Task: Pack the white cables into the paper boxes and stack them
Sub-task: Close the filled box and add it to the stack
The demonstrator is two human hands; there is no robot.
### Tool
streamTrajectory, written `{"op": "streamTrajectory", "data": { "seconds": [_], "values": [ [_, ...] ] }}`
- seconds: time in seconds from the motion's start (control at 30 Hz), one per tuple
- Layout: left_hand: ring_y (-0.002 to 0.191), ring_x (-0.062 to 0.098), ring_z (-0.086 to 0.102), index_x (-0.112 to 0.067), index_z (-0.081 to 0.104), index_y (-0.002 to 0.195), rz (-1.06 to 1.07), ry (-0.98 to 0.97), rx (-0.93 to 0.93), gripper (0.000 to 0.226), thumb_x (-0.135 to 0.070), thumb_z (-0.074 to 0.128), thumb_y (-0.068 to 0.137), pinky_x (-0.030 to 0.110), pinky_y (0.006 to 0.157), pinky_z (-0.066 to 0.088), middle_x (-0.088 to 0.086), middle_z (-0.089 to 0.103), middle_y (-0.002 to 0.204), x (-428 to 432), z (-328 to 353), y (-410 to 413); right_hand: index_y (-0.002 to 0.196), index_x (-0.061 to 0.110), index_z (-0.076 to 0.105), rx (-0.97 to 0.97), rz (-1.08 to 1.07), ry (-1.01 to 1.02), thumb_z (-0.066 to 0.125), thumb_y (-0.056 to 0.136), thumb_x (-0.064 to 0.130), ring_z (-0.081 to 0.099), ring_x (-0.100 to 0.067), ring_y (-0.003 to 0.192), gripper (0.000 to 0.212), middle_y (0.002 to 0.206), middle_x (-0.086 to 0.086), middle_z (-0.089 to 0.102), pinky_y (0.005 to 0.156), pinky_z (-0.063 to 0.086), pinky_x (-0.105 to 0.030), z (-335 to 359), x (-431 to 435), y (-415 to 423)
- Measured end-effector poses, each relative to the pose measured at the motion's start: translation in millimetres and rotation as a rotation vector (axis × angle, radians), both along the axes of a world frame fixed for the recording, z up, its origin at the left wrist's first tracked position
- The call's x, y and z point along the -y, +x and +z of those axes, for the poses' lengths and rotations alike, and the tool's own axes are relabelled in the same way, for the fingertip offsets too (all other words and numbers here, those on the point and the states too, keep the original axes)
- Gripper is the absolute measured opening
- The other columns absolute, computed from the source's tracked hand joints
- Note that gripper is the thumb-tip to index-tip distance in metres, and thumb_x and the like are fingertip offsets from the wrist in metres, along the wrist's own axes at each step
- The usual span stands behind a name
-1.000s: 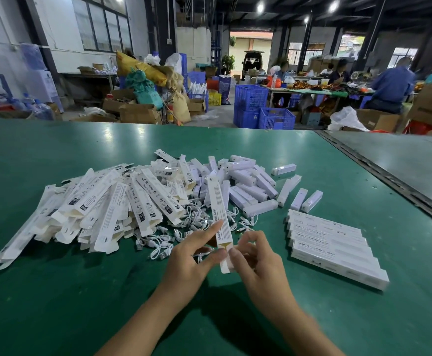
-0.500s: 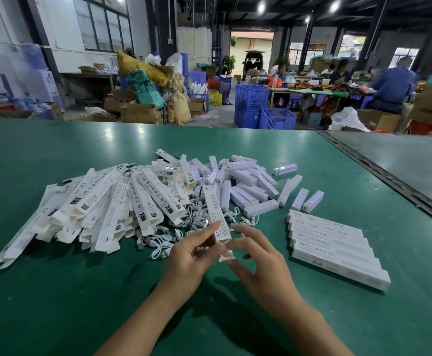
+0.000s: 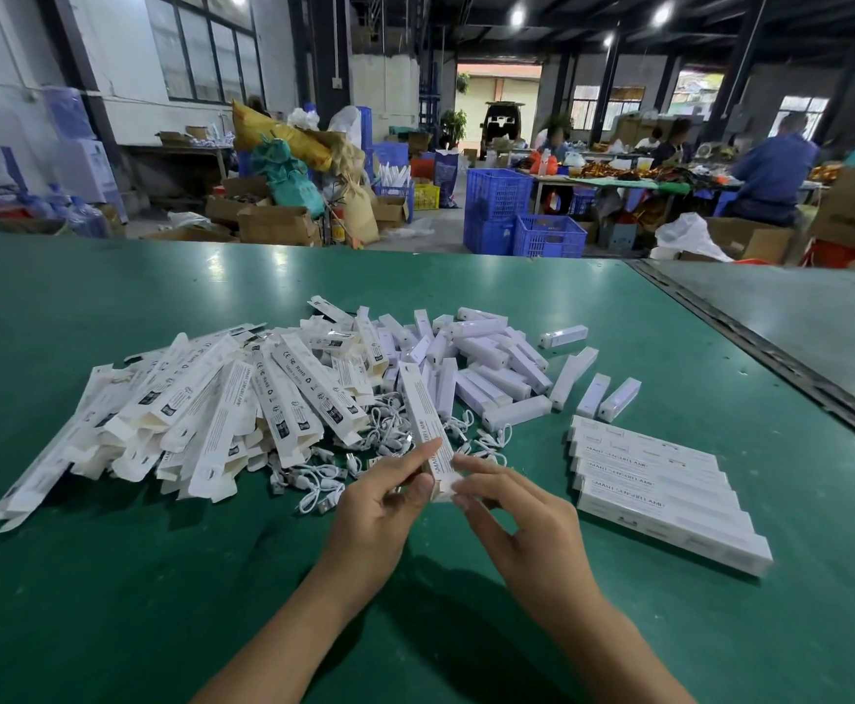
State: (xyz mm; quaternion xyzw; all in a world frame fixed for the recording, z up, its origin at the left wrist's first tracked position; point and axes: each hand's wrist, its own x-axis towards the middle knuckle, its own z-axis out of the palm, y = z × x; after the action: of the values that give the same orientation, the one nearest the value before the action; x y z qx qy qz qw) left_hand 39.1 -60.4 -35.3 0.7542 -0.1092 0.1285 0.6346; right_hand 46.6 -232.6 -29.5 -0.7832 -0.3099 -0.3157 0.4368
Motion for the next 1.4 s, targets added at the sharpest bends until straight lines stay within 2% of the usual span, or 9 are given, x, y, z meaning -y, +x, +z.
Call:
{"op": "streamTrajectory", "data": {
  "seconds": [0.2,0.33,0.5,0.67,0.87,0.97,1.1,1.23,1.4],
  "values": [
    [0.092,-0.007,0.064,-0.053,0.065,0.116,0.014,-0.01,0.009,0.03,-0.038,0.061,0.09,0.007,0.076,0.046,-0.022,0.069,0.105,-0.5,-2.5,1.6,0.091,0.007,0.073,-0.007,0.008,-0.003,0.072,0.084,0.0,0.066,0.003,0.099,0.01,0.113,0.006,0.069,0.081,0.055,-0.019,-1.0,-0.2,0.9],
    [0.107,-0.005,0.063,-0.063,0.064,0.113,0.016,0.006,0.014,0.029,-0.048,0.06,0.088,0.007,0.084,0.046,-0.026,0.067,0.114,-1.5,-1.8,2.1,0.091,0.008,0.073,-0.024,0.011,-0.017,0.07,0.086,0.004,0.066,0.001,0.096,0.007,0.113,0.004,0.069,0.082,0.055,-0.022,-1.4,-0.7,1.1],
    [0.11,-0.005,0.06,-0.062,0.062,0.115,0.01,0.041,0.021,0.031,-0.048,0.059,0.088,0.006,0.084,0.044,-0.028,0.065,0.114,-2.8,-4.2,3.8,0.09,0.009,0.073,-0.025,0.01,-0.021,0.068,0.088,0.008,0.065,0.001,0.093,0.005,0.111,0.004,0.069,0.079,0.055,-0.023,-2.1,-0.9,2.5],
    [0.108,-0.001,0.062,-0.063,0.063,0.113,-0.009,0.073,0.029,0.029,-0.061,0.057,0.085,0.008,0.084,0.045,-0.023,0.065,0.113,-1.8,-4.8,3.9,0.089,0.01,0.069,-0.057,0.019,-0.003,0.069,0.087,0.009,0.065,0.0,0.092,0.002,0.107,0.006,0.068,0.076,0.055,-0.024,-1.8,0.6,1.6],
    [0.11,0.004,0.063,-0.057,0.065,0.116,-0.049,0.063,0.024,0.034,-0.068,0.057,0.084,0.012,0.088,0.047,-0.018,0.067,0.112,-3.4,-7.8,5.3,0.101,0.018,0.066,-0.144,-0.026,0.063,0.074,0.083,0.01,0.064,-0.001,0.086,0.021,0.096,0.015,0.068,0.073,0.053,-0.022,-2.5,-2.0,-3.2],
    [0.113,0.002,0.062,-0.057,0.065,0.116,-0.057,0.061,0.018,0.036,-0.072,0.057,0.084,0.012,0.09,0.047,-0.019,0.067,0.115,-3.5,-7.9,4.9,0.102,0.018,0.067,-0.145,-0.024,0.065,0.072,0.085,0.012,0.064,-0.002,0.087,0.019,0.096,0.017,0.066,0.071,0.054,-0.023,-3.2,-2.7,-4.0],
    [0.112,0.004,0.063,-0.058,0.065,0.115,-0.066,0.056,0.011,0.036,-0.073,0.057,0.082,0.016,0.091,0.05,-0.017,0.068,0.114,-5.1,-6.2,4.7,0.096,0.016,0.073,-0.098,0.026,0.052,0.071,0.086,0.014,0.066,-0.006,0.092,0.01,0.103,0.01,0.067,0.07,0.055,-0.026,-3.1,-3.1,-1.3],
    [0.112,0.003,0.064,-0.056,0.067,0.112,-0.089,0.034,0.003,0.026,-0.06,0.063,0.087,0.014,0.09,0.049,-0.017,0.069,0.114,-2.9,-2.9,2.3,0.092,0.016,0.075,-0.101,0.06,0.047,0.074,0.084,0.025,0.066,-0.007,0.091,0.012,0.101,0.008,0.066,0.071,0.056,-0.028,-2.8,1.4,2.4],
    [0.107,0.007,0.067,-0.044,0.074,0.107,-0.131,-0.03,-0.036,0.024,-0.031,0.066,0.088,0.016,0.087,0.05,-0.009,0.071,0.112,-2.3,0.7,-1.5,0.087,0.012,0.075,-0.081,0.067,0.069,0.073,0.082,0.024,0.066,-0.006,0.086,0.012,0.098,0.005,0.066,0.071,0.055,-0.028,-4.4,0.7,2.8]
  ]
}}
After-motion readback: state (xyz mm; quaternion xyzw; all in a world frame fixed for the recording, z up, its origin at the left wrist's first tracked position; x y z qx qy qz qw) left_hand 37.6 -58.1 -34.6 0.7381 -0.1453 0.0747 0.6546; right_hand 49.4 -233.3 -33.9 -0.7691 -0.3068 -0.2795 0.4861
